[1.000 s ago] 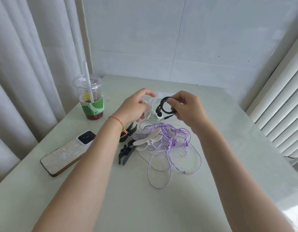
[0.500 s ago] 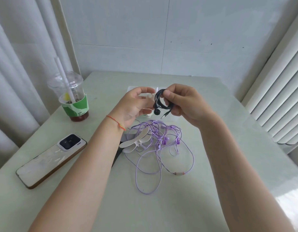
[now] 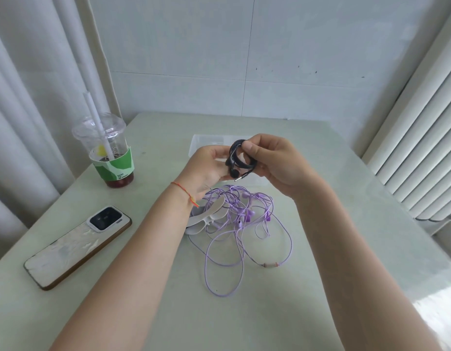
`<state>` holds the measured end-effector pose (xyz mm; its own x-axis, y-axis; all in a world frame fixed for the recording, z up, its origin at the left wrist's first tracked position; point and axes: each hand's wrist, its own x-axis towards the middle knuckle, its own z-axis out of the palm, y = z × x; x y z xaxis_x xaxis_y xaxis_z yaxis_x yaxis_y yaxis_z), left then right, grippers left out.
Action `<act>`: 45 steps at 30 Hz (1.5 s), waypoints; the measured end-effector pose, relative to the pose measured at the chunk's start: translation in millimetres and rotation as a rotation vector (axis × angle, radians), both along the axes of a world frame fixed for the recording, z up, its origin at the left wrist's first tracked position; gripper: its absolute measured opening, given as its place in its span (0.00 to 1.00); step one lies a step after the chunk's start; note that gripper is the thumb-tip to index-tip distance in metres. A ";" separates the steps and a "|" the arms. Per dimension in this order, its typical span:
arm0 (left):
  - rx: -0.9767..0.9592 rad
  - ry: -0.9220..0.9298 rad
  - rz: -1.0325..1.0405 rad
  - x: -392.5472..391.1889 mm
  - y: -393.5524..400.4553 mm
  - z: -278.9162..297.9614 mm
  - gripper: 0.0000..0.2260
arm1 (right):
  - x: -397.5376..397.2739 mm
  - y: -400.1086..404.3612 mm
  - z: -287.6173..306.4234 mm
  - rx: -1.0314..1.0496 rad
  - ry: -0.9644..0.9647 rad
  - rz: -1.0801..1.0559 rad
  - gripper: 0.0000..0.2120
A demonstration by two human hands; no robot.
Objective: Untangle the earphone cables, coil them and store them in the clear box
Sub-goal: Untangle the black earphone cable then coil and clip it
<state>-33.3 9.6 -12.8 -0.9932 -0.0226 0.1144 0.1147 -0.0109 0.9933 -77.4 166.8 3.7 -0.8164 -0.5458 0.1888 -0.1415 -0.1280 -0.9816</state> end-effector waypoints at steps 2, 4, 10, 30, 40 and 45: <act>-0.089 -0.001 0.072 -0.3 0.8 -0.3 0.07 | -1.1 0.1 -0.4 -0.021 -0.047 0.011 0.09; -0.149 -0.010 0.108 -0.7 0.3 0.4 0.09 | -0.1 -0.1 0.6 -0.050 -0.080 0.022 0.09; -0.133 0.067 0.198 1.7 2.8 3.5 0.23 | 2.8 -0.4 4.3 -0.157 -0.143 0.041 0.11; 0.011 -0.036 -0.035 0.3 -6.4 -3.3 0.02 | 1.2 1.0 3.3 -0.167 -0.146 0.035 0.09; 0.012 -0.020 0.038 2.5 -9.2 0.6 0.03 | -3.3 8.7 5.5 -0.032 -0.043 -0.014 0.09; -0.128 0.066 0.064 -0.5 -9.9 -1.3 0.04 | -1.1 12.9 10.4 0.146 0.137 -0.135 0.07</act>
<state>-33.8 -0.3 -14.1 -0.9804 -0.0669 0.1854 0.1761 0.1250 0.9764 -78.5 179.7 14.1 -0.8560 -0.4628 0.2302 -0.2812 0.0432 -0.9587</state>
